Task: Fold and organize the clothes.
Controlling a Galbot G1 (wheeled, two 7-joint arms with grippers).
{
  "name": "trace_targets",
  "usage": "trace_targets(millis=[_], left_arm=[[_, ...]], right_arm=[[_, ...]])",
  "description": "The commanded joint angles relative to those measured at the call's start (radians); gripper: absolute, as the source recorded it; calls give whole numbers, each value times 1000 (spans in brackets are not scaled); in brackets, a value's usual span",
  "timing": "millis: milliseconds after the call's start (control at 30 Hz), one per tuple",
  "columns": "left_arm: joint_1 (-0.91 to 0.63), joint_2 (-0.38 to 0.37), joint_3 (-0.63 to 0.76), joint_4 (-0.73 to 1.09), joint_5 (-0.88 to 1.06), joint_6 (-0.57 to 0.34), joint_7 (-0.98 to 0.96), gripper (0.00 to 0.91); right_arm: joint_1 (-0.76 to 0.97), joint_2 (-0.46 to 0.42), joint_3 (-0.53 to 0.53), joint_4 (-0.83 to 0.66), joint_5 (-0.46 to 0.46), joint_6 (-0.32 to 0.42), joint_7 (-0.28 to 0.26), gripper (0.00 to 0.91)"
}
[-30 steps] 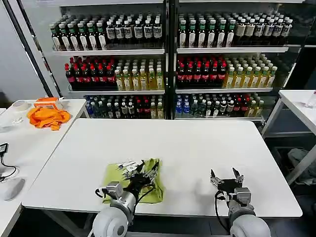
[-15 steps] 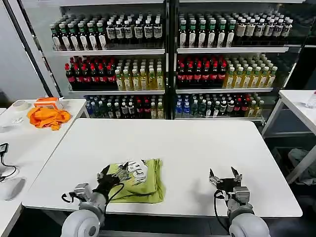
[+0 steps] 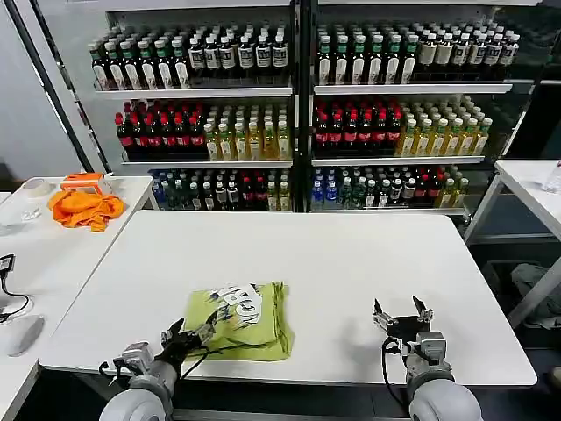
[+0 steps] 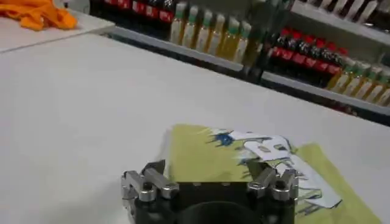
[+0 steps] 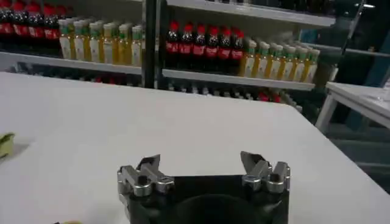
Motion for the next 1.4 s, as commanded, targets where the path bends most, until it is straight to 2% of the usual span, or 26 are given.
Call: trace_targets(millis=[33, 367, 400, 433, 467, 500, 533, 567, 633, 800, 1233, 1400], left_arm=[[0, -9, -29, 47, -118, 32, 33, 907], [-70, -37, -44, 133, -276, 26, 84, 907], [-72, -39, -45, 137, -287, 27, 88, 826], [-73, -39, -45, 141, -298, 27, 91, 625], [-72, -41, -46, 143, -312, 27, 98, 625], [-71, -43, -47, 146, -328, 27, 100, 252], [-70, -45, -48, 149, -338, 27, 105, 101], [-69, -46, -49, 152, -346, 25, 109, 60], [-66, -50, -53, 156, -366, 22, 115, 30], [-65, -58, -65, 165, -415, 21, 124, 20], [-66, -94, -106, 152, -506, 43, 137, 20], [-54, -95, -171, 106, -549, 61, 137, 20]], right_arm=[[2, 1, -1, 1, 0, -2, 1, 907], [1, -2, 6, 1, 1, -3, 1, 907], [1, -2, 7, 0, 1, -3, 1, 907], [2, -3, 8, 0, 2, -3, 1, 907], [3, -3, 8, 0, 2, -3, 1, 907], [3, -3, 8, 0, 2, -3, 1, 907], [4, -3, 9, -1, 3, -3, 1, 907], [5, -3, 9, -1, 3, -3, 1, 907], [6, -2, 9, -3, 3, -3, 1, 907], [9, 0, 8, -8, 2, -2, 1, 907], [8, 5, 5, -9, 1, 0, 1, 907], [6, 1, 6, -5, 2, 0, 1, 907]])
